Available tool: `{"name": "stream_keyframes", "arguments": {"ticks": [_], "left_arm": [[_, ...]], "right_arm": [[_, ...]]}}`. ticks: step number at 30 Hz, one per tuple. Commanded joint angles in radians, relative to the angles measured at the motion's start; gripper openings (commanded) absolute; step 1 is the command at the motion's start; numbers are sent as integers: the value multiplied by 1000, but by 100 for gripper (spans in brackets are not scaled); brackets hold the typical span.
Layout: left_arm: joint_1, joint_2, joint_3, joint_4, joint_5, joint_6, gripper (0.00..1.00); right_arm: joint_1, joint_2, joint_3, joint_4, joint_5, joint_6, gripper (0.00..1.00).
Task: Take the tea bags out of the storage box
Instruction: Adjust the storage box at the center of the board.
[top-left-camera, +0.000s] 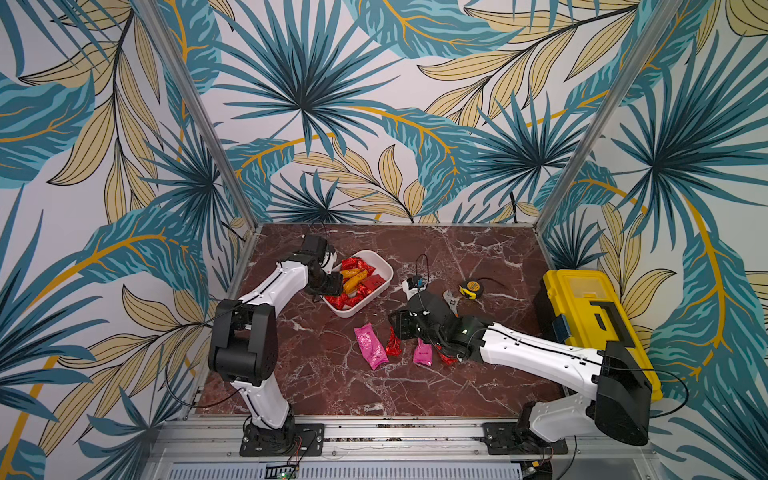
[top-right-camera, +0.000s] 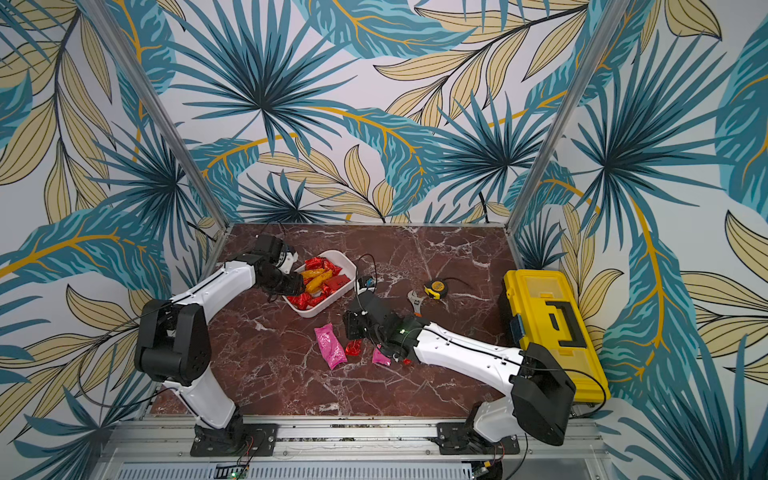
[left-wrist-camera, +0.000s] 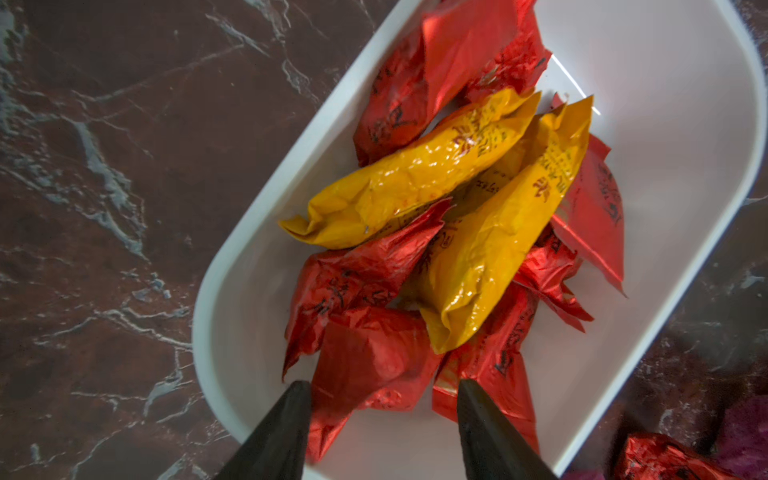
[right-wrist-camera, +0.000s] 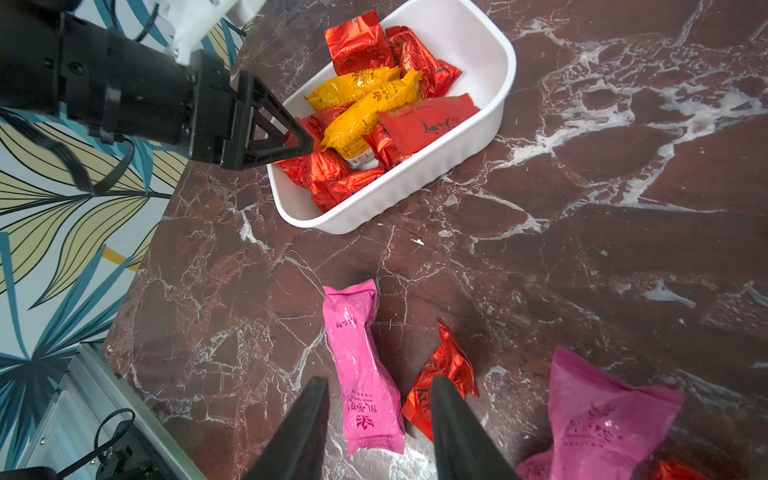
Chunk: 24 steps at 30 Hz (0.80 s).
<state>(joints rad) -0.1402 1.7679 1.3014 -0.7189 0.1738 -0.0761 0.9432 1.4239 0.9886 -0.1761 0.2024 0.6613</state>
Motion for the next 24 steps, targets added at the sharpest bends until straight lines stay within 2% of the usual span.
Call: {"name": "stream_keyframes", "arguments": {"ticks": [1, 5, 6, 8, 10, 17, 24], "left_arm": [[7, 25, 57, -25, -20, 33, 58], [7, 48, 74, -38, -39, 37, 53], [7, 47, 75, -38, -43, 37, 55], [7, 43, 75, -36, -62, 32, 68], [7, 32, 73, -34, -60, 25, 72], [7, -43, 69, -27, 53, 10, 71], [7, -109, 79, -27, -10, 3, 72]], "right_arm": [[2, -14, -18, 15, 20, -21, 46], [1, -14, -16, 15, 19, -23, 46], [1, -13, -16, 15, 18, -23, 46], [1, -11, -15, 15, 15, -23, 46], [1, -7, -12, 15, 13, -23, 46], [0, -3, -2, 17, 6, -27, 46], [1, -11, -4, 13, 7, -26, 46]]}}
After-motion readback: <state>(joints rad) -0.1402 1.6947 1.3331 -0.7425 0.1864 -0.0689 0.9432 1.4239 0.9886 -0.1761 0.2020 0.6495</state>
